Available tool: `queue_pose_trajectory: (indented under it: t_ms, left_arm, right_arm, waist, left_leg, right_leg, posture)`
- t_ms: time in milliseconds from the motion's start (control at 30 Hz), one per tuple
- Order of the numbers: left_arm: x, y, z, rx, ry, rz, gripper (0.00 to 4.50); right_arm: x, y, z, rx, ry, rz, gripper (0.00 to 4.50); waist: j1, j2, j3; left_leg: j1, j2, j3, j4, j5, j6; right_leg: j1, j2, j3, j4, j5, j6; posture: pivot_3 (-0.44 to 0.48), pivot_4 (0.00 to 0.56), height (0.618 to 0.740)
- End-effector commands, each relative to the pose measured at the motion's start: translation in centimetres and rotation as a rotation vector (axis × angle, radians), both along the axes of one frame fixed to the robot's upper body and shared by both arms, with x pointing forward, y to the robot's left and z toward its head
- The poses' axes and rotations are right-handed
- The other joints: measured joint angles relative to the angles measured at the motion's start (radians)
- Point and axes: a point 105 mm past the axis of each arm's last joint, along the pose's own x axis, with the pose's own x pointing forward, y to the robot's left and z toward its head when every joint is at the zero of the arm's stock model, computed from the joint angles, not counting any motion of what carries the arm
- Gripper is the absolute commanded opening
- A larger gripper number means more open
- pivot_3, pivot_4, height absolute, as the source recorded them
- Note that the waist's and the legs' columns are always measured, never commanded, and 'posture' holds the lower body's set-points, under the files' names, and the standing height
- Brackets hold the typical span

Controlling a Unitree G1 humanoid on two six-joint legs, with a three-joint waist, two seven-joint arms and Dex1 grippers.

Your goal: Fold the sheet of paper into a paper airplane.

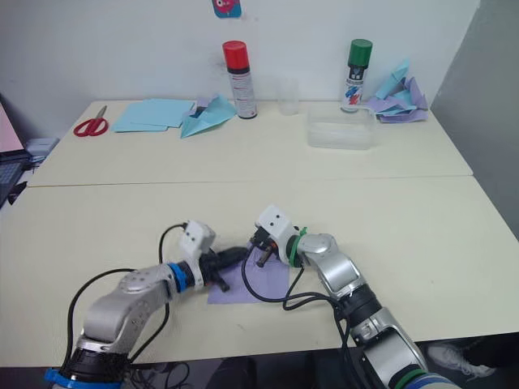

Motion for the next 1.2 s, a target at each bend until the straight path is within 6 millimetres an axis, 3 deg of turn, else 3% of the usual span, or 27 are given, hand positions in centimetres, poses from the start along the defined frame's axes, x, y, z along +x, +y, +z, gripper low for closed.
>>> queue_pose_trajectory:
  t_ms: [33,200,400,600,667,767,967,1100,1200]
  left_arm:
    - [-0.2,1.9,-2.4,0.109,0.050,0.075,0.06]
    - [-1.9,4.0,-2.8,0.074,0.115,0.154,0.06]
    - [-3.6,5.8,-1.3,-0.010,0.133,0.212,0.06]
    - [-2.1,4.2,4.0,-0.187,-0.062,0.201,0.06]
    - [-1.5,3.3,4.9,-0.203,-0.096,0.188,0.06]
    - [-0.7,2.4,3.8,-0.170,-0.070,0.198,0.06]
    - [-0.8,1.7,-0.9,0.043,0.016,0.129,0.06]
    - [-1.3,1.3,-2.3,0.100,0.037,0.067,0.06]
    - [-1.4,1.3,-2.9,0.133,0.047,0.058,0.06]
  right_arm:
    - [-0.7,-0.5,-2.3,-0.059,0.074,-0.006,0.00]
    - [-0.8,-0.5,-2.4,-0.062,0.074,-0.008,0.00]
    - [-0.9,-0.3,-2.4,-0.061,0.077,-0.003,0.00]
    - [-0.8,-0.1,-2.3,-0.058,0.075,0.007,0.00]
    - [-0.8,-0.1,-2.2,-0.055,0.072,0.011,0.00]
    - [-0.8,0.1,-2.0,-0.047,0.068,0.017,0.00]
    - [-0.9,1.3,-0.2,0.049,0.024,0.036,0.00]
    - [-1.1,2.4,1.9,0.156,-0.014,0.043,0.00]
    - [-1.5,2.6,1.2,0.110,-0.001,0.052,0.00]
  waist:
    - [0.000,0.001,-0.001]
    - [-0.008,0.002,-0.003]
    - [-0.009,0.003,-0.004]
    - [-0.006,0.003,-0.003]
    - [-0.003,0.002,-0.003]
    - [-0.005,0.002,-0.003]
    - [-0.005,0.002,-0.003]
    - [-0.002,0.003,-0.003]
    - [0.000,0.003,-0.002]
  left_leg:
    - [0.000,0.000,0.000,0.000,0.000,0.000]
    - [0.002,0.000,0.001,0.000,0.000,0.000]
    - [0.002,0.001,0.000,-0.001,0.000,0.000]
    - [0.001,0.001,0.000,0.000,0.000,0.000]
    - [0.001,0.001,0.000,0.001,0.000,0.000]
    - [0.001,0.001,0.000,0.000,0.000,0.000]
    - [0.001,0.001,0.001,0.000,0.000,0.000]
    - [0.001,0.001,0.000,0.000,0.000,0.000]
    - [0.000,0.001,0.001,0.000,0.000,0.000]
  right_leg:
    - [0.000,0.000,0.001,0.000,0.000,0.000]
    - [0.001,0.000,0.001,0.001,0.000,0.000]
    - [0.000,0.001,0.001,0.001,0.000,-0.001]
    - [0.000,0.001,0.001,0.001,0.000,-0.001]
    - [0.000,0.001,0.000,0.001,0.000,-0.001]
    - [0.000,0.001,0.001,0.001,0.000,0.000]
    - [-0.001,0.003,0.002,0.001,0.000,0.000]
    - [-0.001,0.002,0.001,0.001,0.000,-0.001]
    - [-0.001,0.002,0.001,0.000,0.000,-0.001]
  posture:
    - [0.000,0.150,0.740]
    - [0.000,0.150,0.740]
    - [0.000,0.150,0.740]
    - [0.000,0.150,0.740]
    - [0.000,0.150,0.740]
    - [0.000,0.150,0.740]
    - [0.000,0.150,0.740]
    - [0.000,0.150,0.740]
    - [0.000,0.150,0.740]
